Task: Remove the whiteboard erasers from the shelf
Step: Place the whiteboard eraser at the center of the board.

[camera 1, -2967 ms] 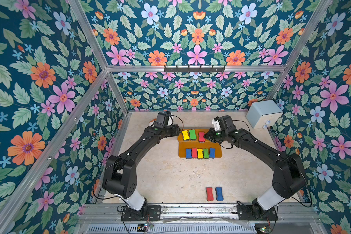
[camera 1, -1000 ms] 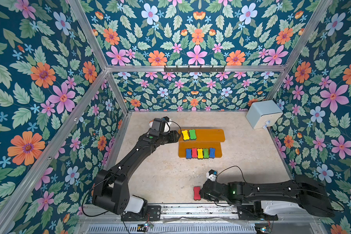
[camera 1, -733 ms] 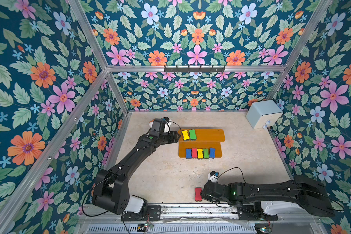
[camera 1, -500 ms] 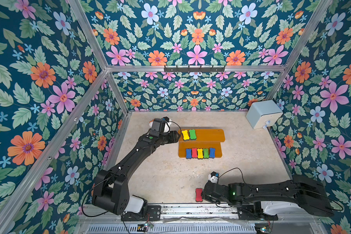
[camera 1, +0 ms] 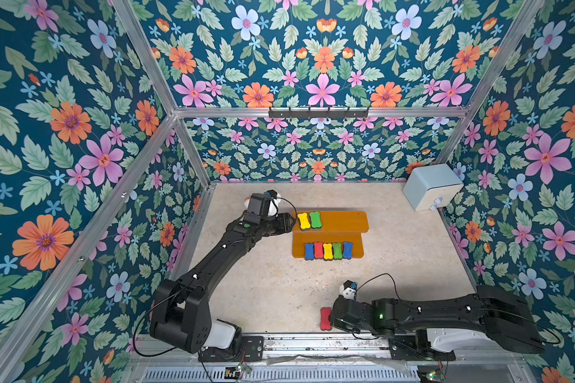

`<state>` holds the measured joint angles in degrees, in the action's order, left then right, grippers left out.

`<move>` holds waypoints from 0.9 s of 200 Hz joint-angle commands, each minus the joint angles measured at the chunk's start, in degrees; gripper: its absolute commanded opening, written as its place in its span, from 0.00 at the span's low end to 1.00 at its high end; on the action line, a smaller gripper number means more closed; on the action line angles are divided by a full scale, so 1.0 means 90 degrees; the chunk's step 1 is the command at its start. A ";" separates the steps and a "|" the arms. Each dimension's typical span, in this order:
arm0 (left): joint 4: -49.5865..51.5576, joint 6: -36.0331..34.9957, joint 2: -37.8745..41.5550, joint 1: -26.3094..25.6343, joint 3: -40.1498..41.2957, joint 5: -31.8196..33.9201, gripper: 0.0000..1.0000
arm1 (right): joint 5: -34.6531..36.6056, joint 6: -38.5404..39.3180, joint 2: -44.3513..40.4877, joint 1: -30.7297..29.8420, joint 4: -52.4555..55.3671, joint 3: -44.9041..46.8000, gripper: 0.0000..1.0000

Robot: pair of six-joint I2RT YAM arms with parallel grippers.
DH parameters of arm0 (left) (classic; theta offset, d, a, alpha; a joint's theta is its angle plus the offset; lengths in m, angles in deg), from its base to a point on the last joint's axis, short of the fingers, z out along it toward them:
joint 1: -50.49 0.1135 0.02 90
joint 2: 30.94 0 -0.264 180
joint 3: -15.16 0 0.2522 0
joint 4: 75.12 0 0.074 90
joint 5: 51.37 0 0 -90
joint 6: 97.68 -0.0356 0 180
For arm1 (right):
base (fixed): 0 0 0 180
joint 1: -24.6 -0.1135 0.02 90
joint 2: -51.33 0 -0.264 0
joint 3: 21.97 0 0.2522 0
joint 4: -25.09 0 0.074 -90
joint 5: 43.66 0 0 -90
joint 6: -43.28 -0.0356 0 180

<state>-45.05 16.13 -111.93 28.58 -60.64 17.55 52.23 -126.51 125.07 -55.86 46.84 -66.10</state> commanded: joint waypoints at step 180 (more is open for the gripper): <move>0.0102 0.0259 -0.0500 -0.0192 -0.0599 0.0039 0.57 | -0.1332 0.3839 0.0104 0.3657 0.0841 -0.2746 0.26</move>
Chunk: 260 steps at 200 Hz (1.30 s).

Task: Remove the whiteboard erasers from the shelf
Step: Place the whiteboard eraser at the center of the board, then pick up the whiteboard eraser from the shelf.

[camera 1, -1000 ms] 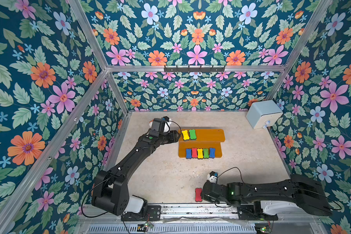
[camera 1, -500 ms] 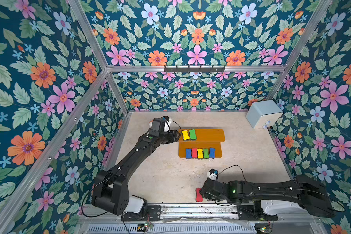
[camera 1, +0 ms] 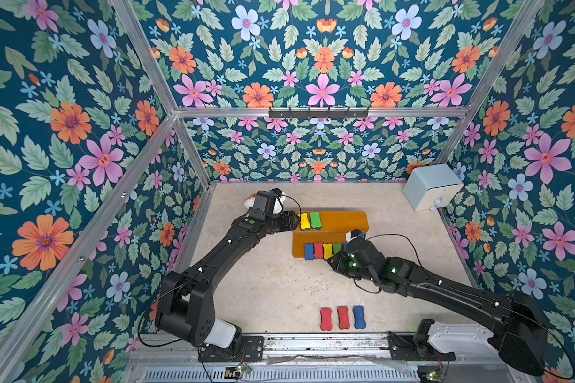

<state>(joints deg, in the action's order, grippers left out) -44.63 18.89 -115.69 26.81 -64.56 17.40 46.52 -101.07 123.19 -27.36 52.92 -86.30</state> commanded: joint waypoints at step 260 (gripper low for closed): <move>0.0017 -0.0159 -0.0871 0.0107 -0.0748 0.0269 0.56 | -0.2071 0.2719 0.3853 0.1898 0.1544 -0.4525 0.32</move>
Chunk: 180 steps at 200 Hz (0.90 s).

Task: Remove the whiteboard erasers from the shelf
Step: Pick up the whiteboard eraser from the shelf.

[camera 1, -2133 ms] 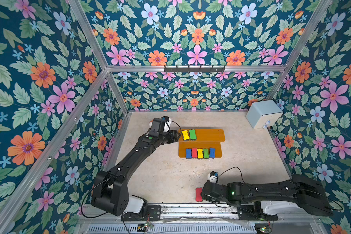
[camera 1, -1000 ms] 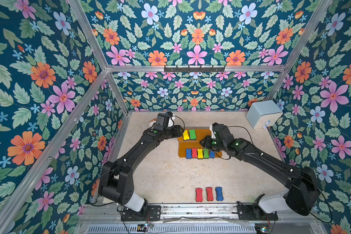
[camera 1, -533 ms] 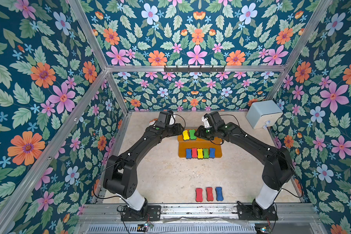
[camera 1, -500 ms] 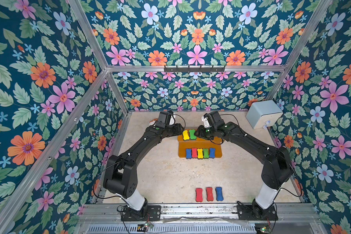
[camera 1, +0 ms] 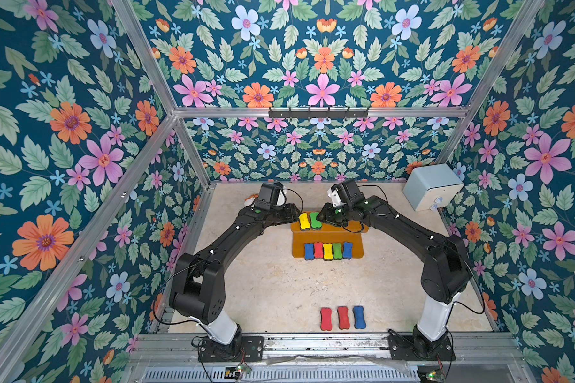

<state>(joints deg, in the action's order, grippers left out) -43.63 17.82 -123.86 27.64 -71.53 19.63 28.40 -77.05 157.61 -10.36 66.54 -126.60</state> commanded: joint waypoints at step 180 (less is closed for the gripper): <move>-0.0020 -0.0059 0.0060 0.0144 -0.0130 -0.0048 0.57 | -0.0214 -0.0142 -0.0329 0.0034 -0.0448 0.0572 0.11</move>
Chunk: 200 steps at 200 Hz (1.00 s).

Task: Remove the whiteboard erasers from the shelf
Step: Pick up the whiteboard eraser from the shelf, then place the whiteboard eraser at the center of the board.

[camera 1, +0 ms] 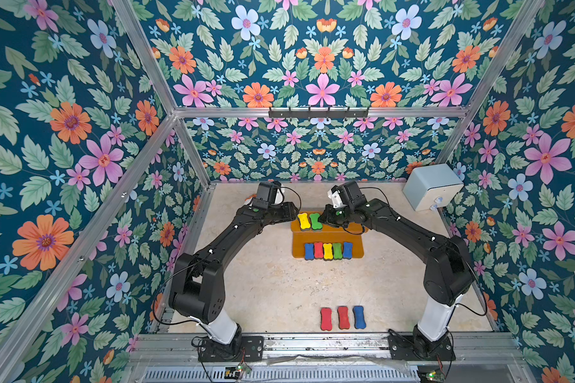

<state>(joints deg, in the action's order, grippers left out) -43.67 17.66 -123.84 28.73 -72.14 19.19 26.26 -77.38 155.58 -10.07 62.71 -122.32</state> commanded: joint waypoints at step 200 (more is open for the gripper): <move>-0.0128 0.0047 0.1058 0.0025 0.0932 0.0087 0.57 | 0.0968 -0.1784 -0.2233 -0.0916 -0.1605 0.2528 0.00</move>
<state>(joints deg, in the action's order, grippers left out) -43.80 17.86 -115.51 28.91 -64.67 19.76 31.48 -89.05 138.24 -15.58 51.04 -102.40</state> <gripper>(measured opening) 0.570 0.069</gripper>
